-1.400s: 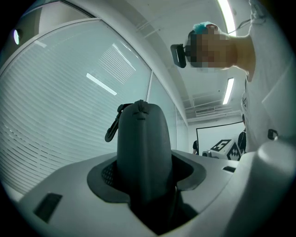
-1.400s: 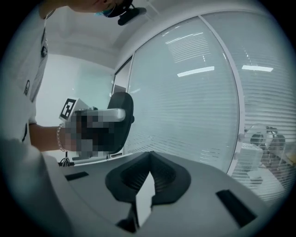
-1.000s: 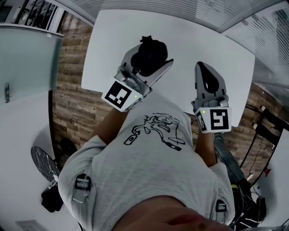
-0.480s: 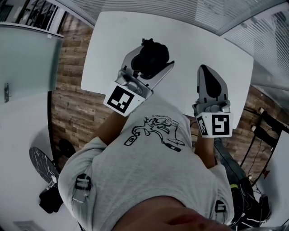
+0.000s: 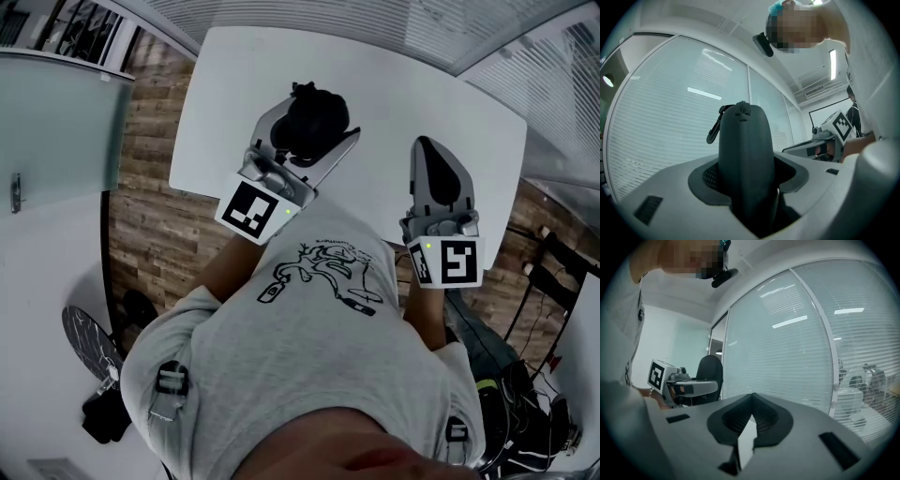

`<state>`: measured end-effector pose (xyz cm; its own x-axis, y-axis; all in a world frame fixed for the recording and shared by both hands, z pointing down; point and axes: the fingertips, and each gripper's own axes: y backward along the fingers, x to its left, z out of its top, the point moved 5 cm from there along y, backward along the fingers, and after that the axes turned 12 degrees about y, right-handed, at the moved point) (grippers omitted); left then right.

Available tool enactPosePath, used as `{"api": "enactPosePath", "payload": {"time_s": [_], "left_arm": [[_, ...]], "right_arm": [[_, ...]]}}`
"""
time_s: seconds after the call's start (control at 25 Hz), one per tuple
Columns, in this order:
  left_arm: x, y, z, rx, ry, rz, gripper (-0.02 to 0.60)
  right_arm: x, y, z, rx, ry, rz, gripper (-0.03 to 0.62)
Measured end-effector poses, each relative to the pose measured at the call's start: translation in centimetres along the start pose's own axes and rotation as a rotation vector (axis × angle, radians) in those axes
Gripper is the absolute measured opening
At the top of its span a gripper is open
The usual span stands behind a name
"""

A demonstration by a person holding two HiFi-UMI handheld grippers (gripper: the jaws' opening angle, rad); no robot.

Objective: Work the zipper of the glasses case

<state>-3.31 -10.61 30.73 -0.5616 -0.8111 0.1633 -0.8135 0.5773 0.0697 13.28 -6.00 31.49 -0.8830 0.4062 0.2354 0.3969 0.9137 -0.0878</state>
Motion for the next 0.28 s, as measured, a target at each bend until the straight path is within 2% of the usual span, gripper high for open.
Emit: {"api": "enactPosePath", "payload": {"time_s": [0.28], "left_arm": [[-0.52, -0.92, 0.21, 0.0, -0.006, -0.003, 0.253]], "right_arm": [[-0.87, 0.11, -0.14, -0.003, -0.005, 0.005, 0.003]]}}
